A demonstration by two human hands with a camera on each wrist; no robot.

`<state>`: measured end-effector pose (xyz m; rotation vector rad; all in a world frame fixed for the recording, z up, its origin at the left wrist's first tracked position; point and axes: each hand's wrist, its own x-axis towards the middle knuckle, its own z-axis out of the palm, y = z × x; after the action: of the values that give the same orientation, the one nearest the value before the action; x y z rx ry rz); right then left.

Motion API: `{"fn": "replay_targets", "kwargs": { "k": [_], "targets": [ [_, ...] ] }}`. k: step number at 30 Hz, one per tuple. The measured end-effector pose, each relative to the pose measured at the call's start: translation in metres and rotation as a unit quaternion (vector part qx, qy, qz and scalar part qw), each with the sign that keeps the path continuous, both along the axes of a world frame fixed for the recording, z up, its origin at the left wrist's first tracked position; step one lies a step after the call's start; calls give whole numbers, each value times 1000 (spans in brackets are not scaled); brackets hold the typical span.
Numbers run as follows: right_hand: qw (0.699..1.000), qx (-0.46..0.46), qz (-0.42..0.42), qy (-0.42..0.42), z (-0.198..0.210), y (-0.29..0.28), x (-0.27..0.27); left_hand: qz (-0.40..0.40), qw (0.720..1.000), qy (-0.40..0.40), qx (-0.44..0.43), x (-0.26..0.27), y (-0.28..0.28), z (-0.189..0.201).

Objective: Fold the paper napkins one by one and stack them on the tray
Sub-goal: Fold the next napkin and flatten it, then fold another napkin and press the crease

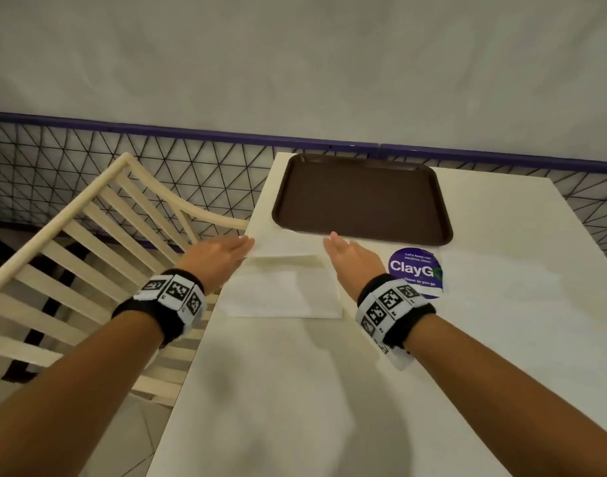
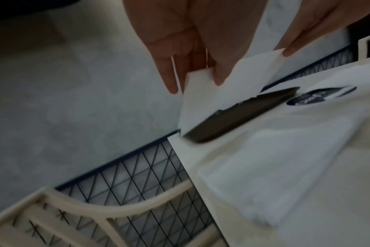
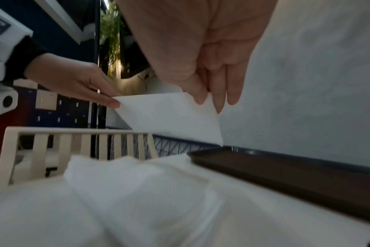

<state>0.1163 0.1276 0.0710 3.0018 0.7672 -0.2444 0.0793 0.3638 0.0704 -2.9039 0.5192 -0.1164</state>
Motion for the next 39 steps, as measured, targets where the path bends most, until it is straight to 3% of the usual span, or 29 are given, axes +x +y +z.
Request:
{"fn": "replay_targets", "kwargs": {
  "k": [6, 10, 20, 23, 26, 29, 33, 37, 39],
  "targets": [
    [994, -55, 51, 80, -52, 14, -25, -18, 998, 46, 34, -11, 11, -66],
    [991, -74, 57, 100, -68, 18, -36, 58, 989, 127, 51, -17, 12, -88],
    [986, -37, 28, 159, -75, 9, -40, 108, 967, 215, 87, -26, 7, -83],
    [989, 1, -59, 136, -72, -29, -46, 97, 980, 154, 83, -24, -9, -75],
    [980, -7, -172, 101, -72, -96, -58, 9, 997, 76, -10, -16, -46, -67],
    [941, -21, -325, 91, -76, -174, -76, -91, 993, 37, -69, -9, -91, -64],
    [870, -27, -477, 118, -80, -261, -107, -188, 973, 59, -120, -7, -148, -69],
    [834, 46, -525, 162, -87, -303, -126, -236, 957, 106, -133, -12, -188, -78],
    [852, 50, -503, 140, -91, -309, -133, -248, 953, 115, -132, -15, -202, -79]
  ]
}}
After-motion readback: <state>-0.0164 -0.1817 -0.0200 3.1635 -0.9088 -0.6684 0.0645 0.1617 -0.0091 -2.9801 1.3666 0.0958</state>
